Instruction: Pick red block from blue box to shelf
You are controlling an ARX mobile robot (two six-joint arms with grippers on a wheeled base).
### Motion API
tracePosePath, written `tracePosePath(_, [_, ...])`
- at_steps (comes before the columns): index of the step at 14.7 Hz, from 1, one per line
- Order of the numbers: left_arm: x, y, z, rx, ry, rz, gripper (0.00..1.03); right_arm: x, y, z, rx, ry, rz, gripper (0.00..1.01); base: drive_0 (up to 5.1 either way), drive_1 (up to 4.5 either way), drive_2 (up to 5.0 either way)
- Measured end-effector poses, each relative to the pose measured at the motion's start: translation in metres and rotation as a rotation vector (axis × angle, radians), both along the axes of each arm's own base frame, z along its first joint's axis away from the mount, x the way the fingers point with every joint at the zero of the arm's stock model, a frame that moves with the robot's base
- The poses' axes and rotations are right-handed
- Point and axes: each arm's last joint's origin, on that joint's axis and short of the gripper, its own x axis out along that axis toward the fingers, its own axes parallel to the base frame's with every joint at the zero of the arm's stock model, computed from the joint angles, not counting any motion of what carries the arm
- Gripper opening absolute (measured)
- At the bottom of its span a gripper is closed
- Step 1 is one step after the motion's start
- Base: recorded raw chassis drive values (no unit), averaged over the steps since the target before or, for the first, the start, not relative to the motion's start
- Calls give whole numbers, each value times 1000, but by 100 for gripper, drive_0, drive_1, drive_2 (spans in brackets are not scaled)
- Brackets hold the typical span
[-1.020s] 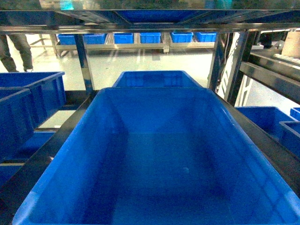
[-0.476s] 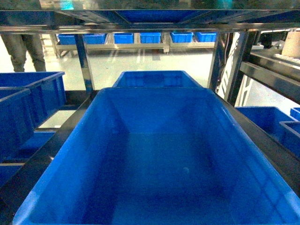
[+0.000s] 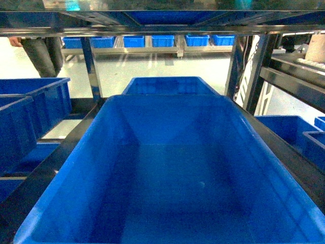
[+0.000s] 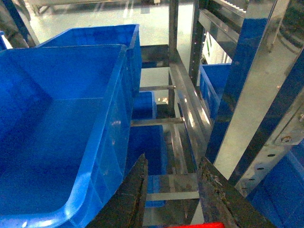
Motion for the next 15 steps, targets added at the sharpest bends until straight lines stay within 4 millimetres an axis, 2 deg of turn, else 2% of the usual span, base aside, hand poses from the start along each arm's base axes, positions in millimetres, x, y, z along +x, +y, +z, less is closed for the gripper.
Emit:
tracePosePath(10, [0,0,0,0,0,0,98,0,0,0,0,0,1,27,0,0,0])
tracePosePath(13, [0,0,0,0,0,0,98,12,25,-3,80,67,147,27,0,0,0])
tracePosePath(15, [0,0,0,0,0,0,98,27,42,6,115,18,234,27,0,0,0])
